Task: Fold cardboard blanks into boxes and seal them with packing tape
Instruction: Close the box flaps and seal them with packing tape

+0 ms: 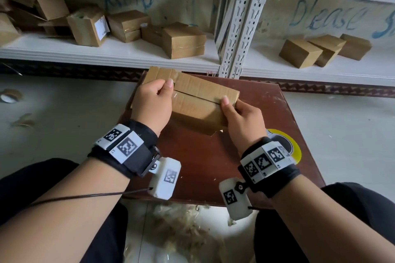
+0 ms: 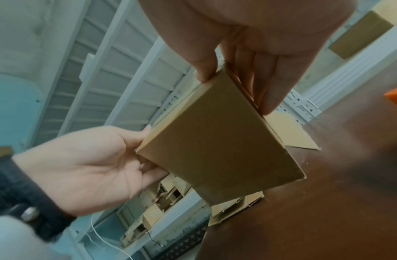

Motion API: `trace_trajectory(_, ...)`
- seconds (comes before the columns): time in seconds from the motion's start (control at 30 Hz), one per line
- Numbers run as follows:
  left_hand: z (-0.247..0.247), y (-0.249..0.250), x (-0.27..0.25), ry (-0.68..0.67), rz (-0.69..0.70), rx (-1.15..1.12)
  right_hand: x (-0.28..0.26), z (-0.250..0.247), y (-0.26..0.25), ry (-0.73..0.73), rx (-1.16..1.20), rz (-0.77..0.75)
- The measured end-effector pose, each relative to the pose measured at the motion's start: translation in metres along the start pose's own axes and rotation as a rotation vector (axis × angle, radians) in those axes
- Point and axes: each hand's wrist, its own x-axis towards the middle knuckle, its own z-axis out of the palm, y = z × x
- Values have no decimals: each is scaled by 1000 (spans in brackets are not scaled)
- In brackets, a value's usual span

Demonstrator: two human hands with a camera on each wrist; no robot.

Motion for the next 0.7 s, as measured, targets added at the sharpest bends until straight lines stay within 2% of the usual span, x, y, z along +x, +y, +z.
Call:
trace_trajectory(0.13,2,3,-1,-30,-203,-280,6,2,4,60,120,41)
trace_trajectory(0.2,2,5,-2,-42,-240,-356,6,1,1,80,169,51)
trace_trajectory(0.33,1,8,-1,-20,-255,-366,4,4,-10,86,431,249)
trace_trajectory(0.47,0,10,1,68,-230,-318,-2,2,-23,57,615,405)
trace_trajectory(0.7,-8,5,11,81,-181,-251,-11,-1,-30,-14,605,329)
